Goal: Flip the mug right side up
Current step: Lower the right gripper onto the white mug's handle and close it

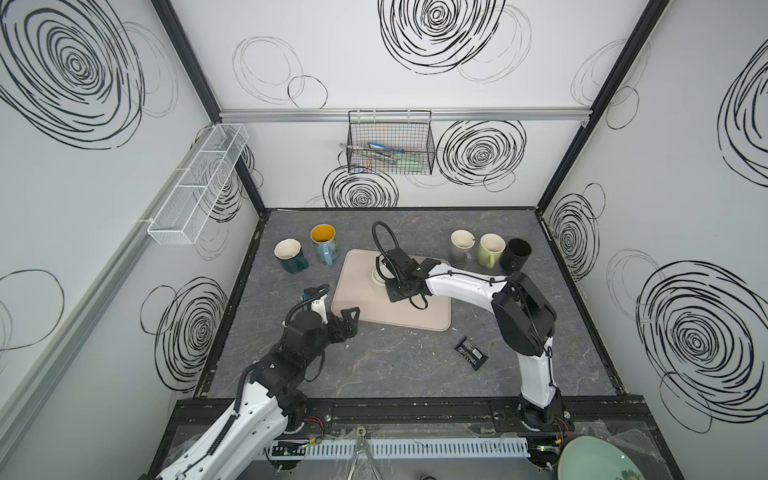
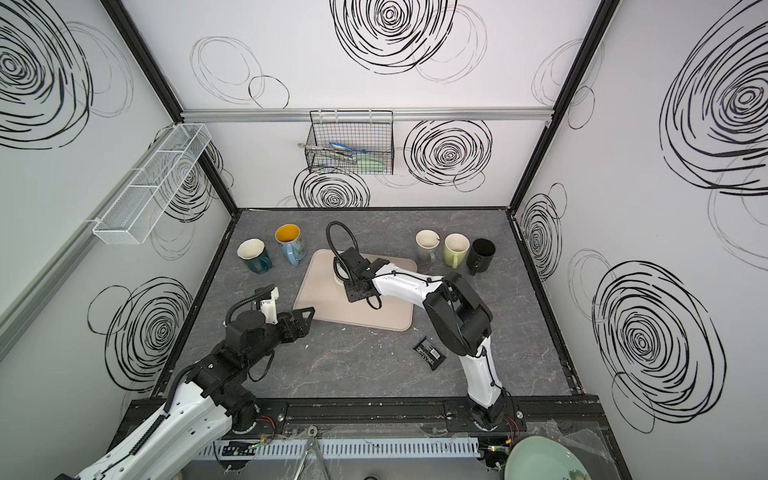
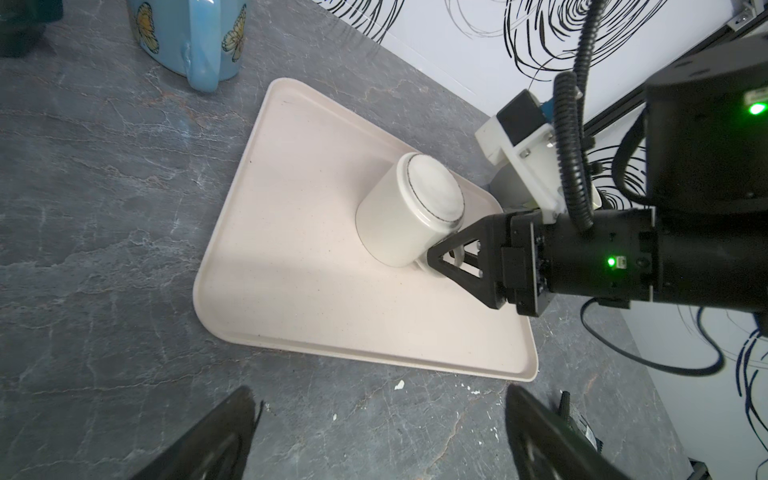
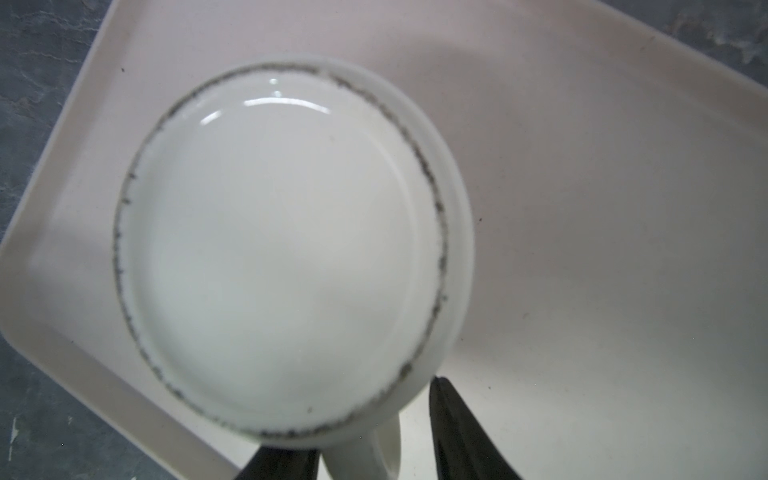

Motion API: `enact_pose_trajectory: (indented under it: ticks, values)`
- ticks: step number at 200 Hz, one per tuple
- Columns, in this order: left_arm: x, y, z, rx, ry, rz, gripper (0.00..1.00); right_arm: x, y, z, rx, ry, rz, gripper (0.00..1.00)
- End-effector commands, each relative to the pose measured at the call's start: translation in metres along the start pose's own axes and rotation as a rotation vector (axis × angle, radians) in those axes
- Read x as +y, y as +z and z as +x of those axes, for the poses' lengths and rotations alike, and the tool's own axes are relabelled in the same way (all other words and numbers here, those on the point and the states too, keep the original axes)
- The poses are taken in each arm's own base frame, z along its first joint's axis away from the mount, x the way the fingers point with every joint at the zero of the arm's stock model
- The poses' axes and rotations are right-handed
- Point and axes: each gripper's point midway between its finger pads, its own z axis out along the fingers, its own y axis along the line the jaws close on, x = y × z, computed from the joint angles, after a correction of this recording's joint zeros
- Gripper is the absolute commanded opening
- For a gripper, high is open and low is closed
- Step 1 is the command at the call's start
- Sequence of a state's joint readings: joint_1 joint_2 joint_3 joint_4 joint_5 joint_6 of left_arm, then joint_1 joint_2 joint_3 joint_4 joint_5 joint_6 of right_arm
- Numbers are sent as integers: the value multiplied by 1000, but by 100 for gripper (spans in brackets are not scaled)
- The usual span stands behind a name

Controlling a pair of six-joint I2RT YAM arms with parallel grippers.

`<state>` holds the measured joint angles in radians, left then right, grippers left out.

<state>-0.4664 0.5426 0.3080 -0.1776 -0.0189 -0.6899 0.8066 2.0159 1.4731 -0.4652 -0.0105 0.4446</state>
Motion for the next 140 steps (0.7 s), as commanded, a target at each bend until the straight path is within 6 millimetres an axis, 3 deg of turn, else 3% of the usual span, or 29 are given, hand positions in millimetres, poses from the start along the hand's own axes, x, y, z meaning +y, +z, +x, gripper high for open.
enact_pose_trajectory:
  ticks: [1,96,140]
  values:
    - [-4,0,-9,-33,-12,19,96,2,-12,-13,-47,-9,15,42]
    - [-5,0,-9,-32,-12,26,96,-7,-17,-9,-49,-32,84,23]
    - [-6,0,-8,-29,-10,32,96,-17,-23,-4,-61,-28,130,22]
